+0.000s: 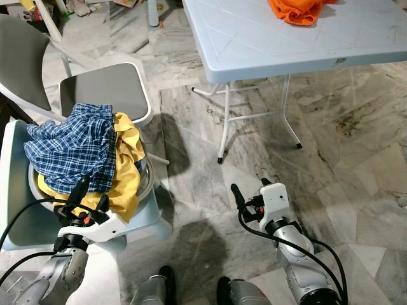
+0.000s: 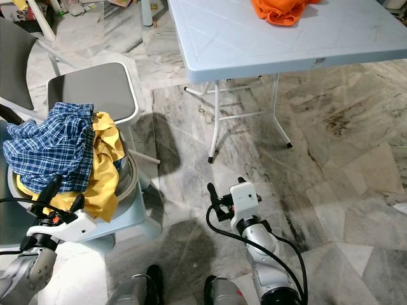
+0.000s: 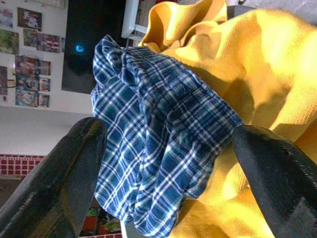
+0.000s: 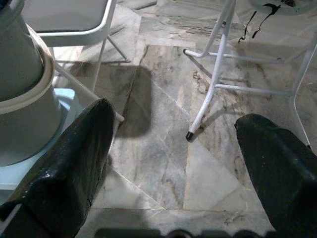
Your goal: Hang hanger
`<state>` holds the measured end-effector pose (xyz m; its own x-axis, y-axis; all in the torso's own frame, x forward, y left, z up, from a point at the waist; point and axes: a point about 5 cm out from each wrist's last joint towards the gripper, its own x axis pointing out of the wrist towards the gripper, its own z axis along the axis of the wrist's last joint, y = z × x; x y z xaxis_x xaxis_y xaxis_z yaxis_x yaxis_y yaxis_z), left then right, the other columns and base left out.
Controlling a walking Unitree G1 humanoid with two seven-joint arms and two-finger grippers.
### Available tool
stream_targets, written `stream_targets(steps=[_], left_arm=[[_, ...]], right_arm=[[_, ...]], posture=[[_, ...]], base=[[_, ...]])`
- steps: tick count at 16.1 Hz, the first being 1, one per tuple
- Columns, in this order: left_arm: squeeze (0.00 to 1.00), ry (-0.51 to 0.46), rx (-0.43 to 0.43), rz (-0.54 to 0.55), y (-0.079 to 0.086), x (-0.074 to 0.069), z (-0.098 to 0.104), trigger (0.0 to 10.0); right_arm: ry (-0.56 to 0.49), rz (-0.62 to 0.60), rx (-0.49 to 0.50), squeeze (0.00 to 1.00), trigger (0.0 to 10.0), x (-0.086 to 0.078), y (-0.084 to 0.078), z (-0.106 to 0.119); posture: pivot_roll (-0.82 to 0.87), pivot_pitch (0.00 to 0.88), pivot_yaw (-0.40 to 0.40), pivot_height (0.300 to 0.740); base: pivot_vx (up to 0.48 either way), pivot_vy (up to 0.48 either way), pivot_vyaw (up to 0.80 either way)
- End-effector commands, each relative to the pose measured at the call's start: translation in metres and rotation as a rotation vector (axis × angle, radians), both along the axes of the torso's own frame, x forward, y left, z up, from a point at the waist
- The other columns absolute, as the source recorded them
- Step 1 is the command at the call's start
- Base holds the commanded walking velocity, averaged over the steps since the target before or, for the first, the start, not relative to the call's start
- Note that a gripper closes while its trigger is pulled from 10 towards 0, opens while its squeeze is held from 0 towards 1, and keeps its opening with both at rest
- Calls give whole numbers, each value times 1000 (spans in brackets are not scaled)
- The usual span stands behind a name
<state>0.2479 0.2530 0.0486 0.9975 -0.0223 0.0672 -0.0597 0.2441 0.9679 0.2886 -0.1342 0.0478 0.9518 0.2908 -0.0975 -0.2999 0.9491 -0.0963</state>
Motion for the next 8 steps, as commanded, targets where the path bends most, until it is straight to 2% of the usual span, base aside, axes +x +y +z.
stream_targets(steps=[1,2,3,4,5,7,8], left_arm=[[0,36,33,-8,2,-5,-10,10000],[0,40,40,-13,2,-2,-10,10000],[0,41,57,-24,2,1,-10,8941],[0,45,73,-26,3,5,-10,6902],[0,44,89,-28,4,7,-10,7686],[0,26,118,-28,7,13,-7,10000],[0,15,121,-22,9,15,-5,10000]], right_arm=[[20,116,51,0,10000,-8,9,-2],[7,194,59,0,10000,-11,14,2],[3,276,80,0,10000,-15,19,7],[5,339,93,0,10000,-18,22,10],[8,377,95,0,10000,-19,24,12],[15,411,81,0,10000,-21,25,13],[18,426,80,0,10000,-23,26,13]], posture=[[-75,276,-37,740],[-75,276,-37,740],[-86,275,-41,740],[-89,273,-41,740],[-92,273,-41,740],[-97,273,-43,740],[-98,272,-43,740]], base=[[0,0,0],[0,0,0],[0,0,0],[0,0,0],[0,0,0],[0,0,0],[0,0,800]])
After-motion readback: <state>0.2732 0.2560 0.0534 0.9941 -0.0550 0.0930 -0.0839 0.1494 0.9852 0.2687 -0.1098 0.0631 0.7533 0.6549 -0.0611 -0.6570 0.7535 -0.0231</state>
